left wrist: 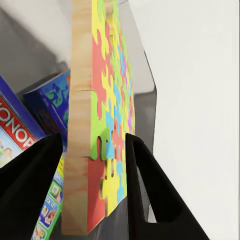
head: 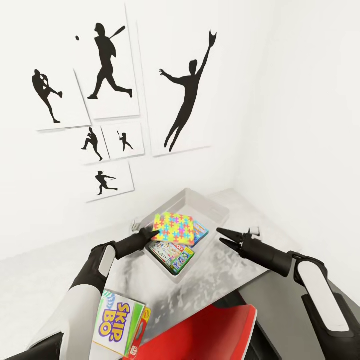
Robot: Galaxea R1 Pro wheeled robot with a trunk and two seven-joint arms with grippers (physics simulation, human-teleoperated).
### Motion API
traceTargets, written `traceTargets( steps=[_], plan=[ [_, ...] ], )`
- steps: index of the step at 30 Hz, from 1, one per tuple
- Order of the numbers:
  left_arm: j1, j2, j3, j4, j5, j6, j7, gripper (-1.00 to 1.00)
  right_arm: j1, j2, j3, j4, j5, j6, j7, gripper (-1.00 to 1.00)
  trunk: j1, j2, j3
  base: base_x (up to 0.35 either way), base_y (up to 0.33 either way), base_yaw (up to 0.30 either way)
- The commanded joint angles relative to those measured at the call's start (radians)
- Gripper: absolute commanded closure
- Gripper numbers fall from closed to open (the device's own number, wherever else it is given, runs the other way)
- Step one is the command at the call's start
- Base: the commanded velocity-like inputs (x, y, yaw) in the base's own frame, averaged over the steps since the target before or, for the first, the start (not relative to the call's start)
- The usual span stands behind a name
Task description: Put all the toys in the child's room - the three board games (two on the bed and one on the table), the two jigsaw puzzles on the table, and the tennis ball on the table - inside the toy box on the table in the child's room.
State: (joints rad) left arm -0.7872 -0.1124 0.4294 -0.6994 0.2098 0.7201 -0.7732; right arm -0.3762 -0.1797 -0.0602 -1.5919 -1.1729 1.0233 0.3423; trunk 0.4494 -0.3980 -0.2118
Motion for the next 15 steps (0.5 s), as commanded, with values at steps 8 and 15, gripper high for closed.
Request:
traceTargets(
  steps=[8,15],
  plan=[
    [-0.001,-0.001,0.007,0.000,0.000,0.004,-0.023,-1.00,-0.001,0.000,-0.001,0.000,0.019,0.004,0.010,-1.00,0.001,-0.002,-0.002,0.000,0.000,0.000],
    [-0.001,0.000,0.009,0.000,0.000,0.004,-0.024,-1.00,-0.001,0.000,-0.001,0.000,0.019,0.004,0.010,-1.00,0.001,-0.002,-0.002,0.000,0.000,0.000]
  ],
)
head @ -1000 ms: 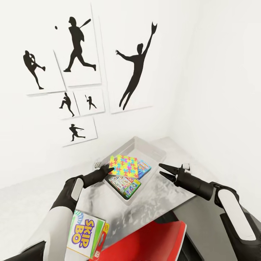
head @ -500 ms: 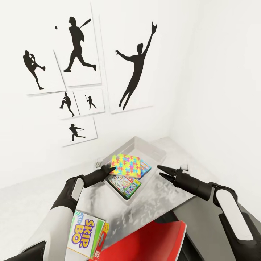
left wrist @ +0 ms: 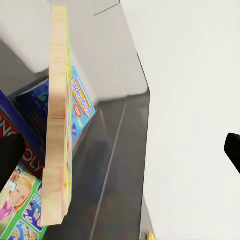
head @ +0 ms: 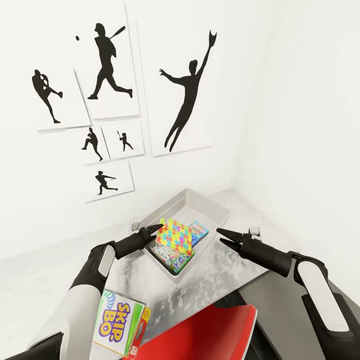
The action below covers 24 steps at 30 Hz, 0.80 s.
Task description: Put all the toys in the child's room - the three board games (two on the bed and one on the table), the two jigsaw puzzles on the table, and the tennis ball on the table - inside the toy box on the table in the child's room.
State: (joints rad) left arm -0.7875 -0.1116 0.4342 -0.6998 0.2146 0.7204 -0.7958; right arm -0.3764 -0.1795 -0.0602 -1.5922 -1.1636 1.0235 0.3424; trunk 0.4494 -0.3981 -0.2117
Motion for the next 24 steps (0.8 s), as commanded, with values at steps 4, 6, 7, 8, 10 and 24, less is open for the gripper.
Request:
traceTargets(
  steps=[4,6,7,8,10,24],
  plan=[
    [-0.001,-0.001,0.004,-0.001,-0.004,0.004,-0.002,-1.00,-0.001,0.000,-0.001,0.000,0.010,0.004,0.010,-1.00,0.001,-0.002,-0.002,0.000,0.000,0.000],
    [-0.001,-0.001,0.004,-0.001,-0.004,0.004,-0.003,-1.00,-0.001,0.000,-0.001,0.001,0.010,0.003,0.010,-1.00,0.001,-0.002,-0.002,0.000,0.000,0.000],
    [-0.001,-0.001,0.005,0.000,-0.004,0.004,-0.006,-1.00,-0.001,0.000,-0.001,0.001,0.010,0.003,0.010,-1.00,0.001,-0.002,-0.002,0.000,0.000,0.000],
    [-0.001,-0.001,0.005,-0.001,-0.004,0.004,-0.012,-1.00,-0.001,0.000,-0.001,0.001,0.010,0.003,0.010,-1.00,0.001,-0.002,-0.002,0.000,0.000,0.000],
    [-0.001,0.000,0.005,-0.002,-0.004,0.004,-0.027,-1.00,-0.001,0.000,-0.001,0.001,0.010,0.003,0.010,-1.00,0.001,-0.002,-0.002,0.000,0.000,0.000],
    [0.004,0.021,0.006,-0.075,-0.004,0.018,-0.154,-1.00,-0.001,0.001,0.000,0.000,0.010,0.003,0.009,-1.00,0.001,-0.002,-0.002,0.000,0.000,0.000]
  ],
)
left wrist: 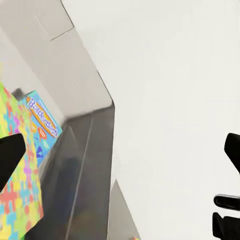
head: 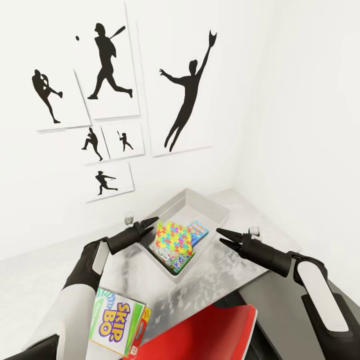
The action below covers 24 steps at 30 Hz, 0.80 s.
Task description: Put all the toys in the child's room - the three board games (two on the bed and one on the table), the two jigsaw puzzles on the table, and the tennis ball on the table - inside the toy box on the table in the child's room.
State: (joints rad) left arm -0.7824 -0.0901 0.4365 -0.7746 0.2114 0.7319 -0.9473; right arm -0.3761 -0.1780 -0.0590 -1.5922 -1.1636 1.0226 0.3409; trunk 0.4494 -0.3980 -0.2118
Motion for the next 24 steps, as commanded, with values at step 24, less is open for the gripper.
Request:
traceTargets(
  steps=[24],
  plan=[
    [0.004,0.003,0.005,-0.017,0.000,0.015,-0.097,-1.00,-0.001,0.000,-0.002,0.000,0.010,0.005,0.013,-1.00,0.001,-0.002,0.000,0.000,0.000,0.000]
  ],
)
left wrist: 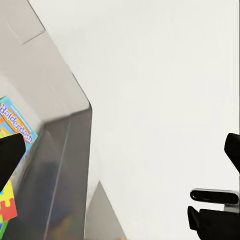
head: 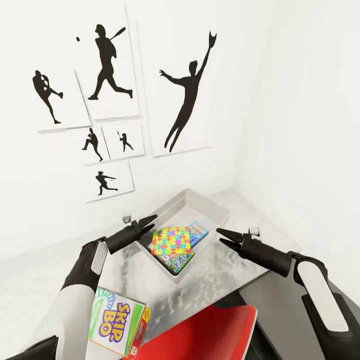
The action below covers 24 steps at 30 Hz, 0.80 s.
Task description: Put all the toys in the child's room - the three board games (two on the bed and one on the table), the two jigsaw puzzles on the table, and the tennis ball on the table - inside the toy box on the table in the child's room.
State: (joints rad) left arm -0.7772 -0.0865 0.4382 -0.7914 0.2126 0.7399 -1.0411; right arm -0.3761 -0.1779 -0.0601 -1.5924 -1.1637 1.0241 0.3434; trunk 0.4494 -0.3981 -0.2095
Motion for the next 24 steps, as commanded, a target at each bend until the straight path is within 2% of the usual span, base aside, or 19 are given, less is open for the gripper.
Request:
traceTargets(
  steps=[1,24],
  plan=[
    [-0.001,-0.001,0.003,0.000,-0.001,0.006,-0.010,-1.00,-0.001,0.000,-0.001,0.000,0.010,0.004,0.011,-1.00,0.001,-0.002,-0.001,0.000,0.000,0.000],
    [-0.001,-0.001,0.001,0.000,-0.001,0.002,-0.023,-1.00,-0.001,-0.001,-0.002,0.000,0.010,0.005,0.012,-1.00,0.001,-0.002,0.035,0.000,0.001,0.000]
  ],
)
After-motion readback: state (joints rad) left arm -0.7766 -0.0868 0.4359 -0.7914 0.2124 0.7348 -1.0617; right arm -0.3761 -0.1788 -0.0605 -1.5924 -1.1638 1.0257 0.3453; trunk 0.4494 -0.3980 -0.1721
